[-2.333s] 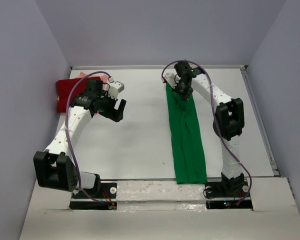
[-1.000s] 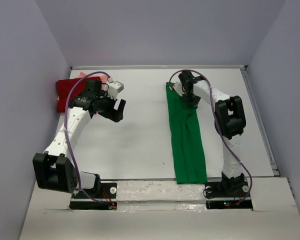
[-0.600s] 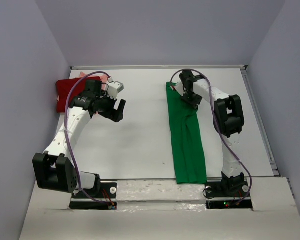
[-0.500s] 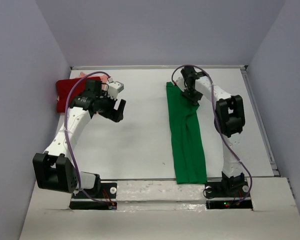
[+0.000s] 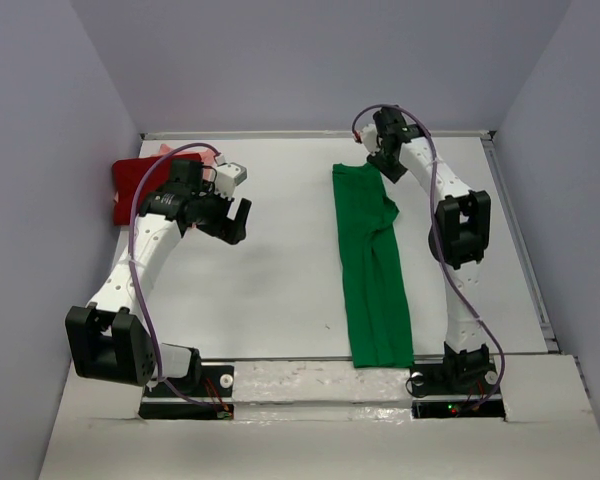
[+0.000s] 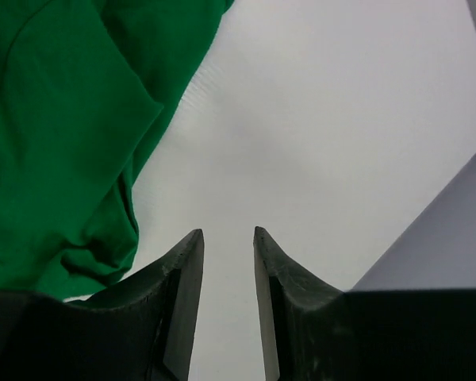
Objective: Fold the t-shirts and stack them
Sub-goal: Rotate the tshirt 90 degrees
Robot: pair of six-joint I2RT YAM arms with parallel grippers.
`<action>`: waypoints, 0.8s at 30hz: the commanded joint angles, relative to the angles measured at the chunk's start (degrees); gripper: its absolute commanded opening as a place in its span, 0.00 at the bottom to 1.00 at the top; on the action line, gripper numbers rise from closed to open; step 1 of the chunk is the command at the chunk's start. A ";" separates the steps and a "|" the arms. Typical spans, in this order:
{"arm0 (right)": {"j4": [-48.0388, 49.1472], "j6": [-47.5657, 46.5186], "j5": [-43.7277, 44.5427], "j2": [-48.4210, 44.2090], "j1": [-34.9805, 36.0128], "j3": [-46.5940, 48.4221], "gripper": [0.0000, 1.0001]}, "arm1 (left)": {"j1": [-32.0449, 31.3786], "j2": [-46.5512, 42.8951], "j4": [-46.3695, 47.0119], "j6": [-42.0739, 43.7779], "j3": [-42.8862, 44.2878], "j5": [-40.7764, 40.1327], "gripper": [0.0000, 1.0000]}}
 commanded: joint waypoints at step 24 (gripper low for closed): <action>-3.51 1.67 -6.63 9.53 -0.04 10.34 0.34 | 0.49 1.65 0.05 -0.02 0.11 0.47 0.99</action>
